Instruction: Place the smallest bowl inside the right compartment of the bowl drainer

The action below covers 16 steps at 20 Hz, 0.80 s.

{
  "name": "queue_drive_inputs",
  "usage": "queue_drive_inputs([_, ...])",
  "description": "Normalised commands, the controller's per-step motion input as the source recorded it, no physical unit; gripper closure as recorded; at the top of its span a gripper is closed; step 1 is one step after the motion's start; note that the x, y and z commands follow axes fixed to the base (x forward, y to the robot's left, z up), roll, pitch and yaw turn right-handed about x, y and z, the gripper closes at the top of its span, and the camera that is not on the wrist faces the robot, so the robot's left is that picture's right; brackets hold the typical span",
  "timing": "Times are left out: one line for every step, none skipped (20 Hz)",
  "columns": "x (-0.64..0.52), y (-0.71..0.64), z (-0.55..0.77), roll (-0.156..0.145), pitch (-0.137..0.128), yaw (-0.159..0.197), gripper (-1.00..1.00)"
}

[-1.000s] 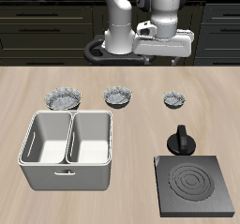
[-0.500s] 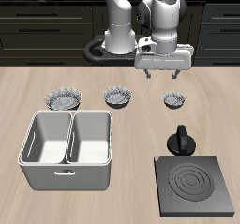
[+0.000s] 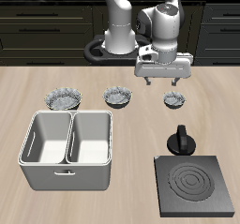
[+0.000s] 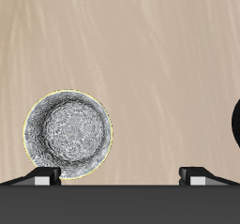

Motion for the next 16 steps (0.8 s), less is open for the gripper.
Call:
queue_drive_inputs([0.03,0.00,-0.45,0.042,0.123,0.025,-1.00])
queue_drive_inputs([0.00,0.10,-0.32,-0.021,0.030,0.076,-1.00])
queue_drive_inputs([-0.01,-0.02,-0.23,-0.011,-0.016,0.054,-1.00])
queue_drive_inputs([0.06,-0.05,-0.28,0.009,0.073,0.028,-1.00])
queue_drive_inputs([0.03,0.01,-0.19,-0.004,0.017,0.027,-1.00])
queue_drive_inputs([0.06,0.08,-0.23,-0.005,0.008,0.032,-1.00])
queue_drive_inputs([0.05,-0.07,-0.21,-0.010,0.057,0.026,-1.00])
queue_drive_inputs([0.03,0.23,-0.32,0.024,0.025,0.050,-1.00])
queue_drive_inputs([0.01,0.01,-0.22,-0.001,0.020,0.054,-1.00])
queue_drive_inputs([0.05,0.13,-0.34,0.043,0.100,0.035,-1.00])
queue_drive_inputs([0.00,0.13,-0.16,0.027,0.031,0.021,-1.00])
queue_drive_inputs([0.01,-0.10,-0.16,-0.041,-0.048,0.048,-1.00])
queue_drive_inputs([0.05,0.13,-0.20,0.013,0.051,0.011,-1.00])
queue_drive_inputs([0.05,-0.03,-0.20,0.027,0.049,0.031,-1.00])
queue_drive_inputs([0.06,-0.04,-0.14,-0.054,-0.023,0.040,-1.00])
queue_drive_inputs([0.12,0.01,-0.25,0.028,0.074,0.009,-1.00])
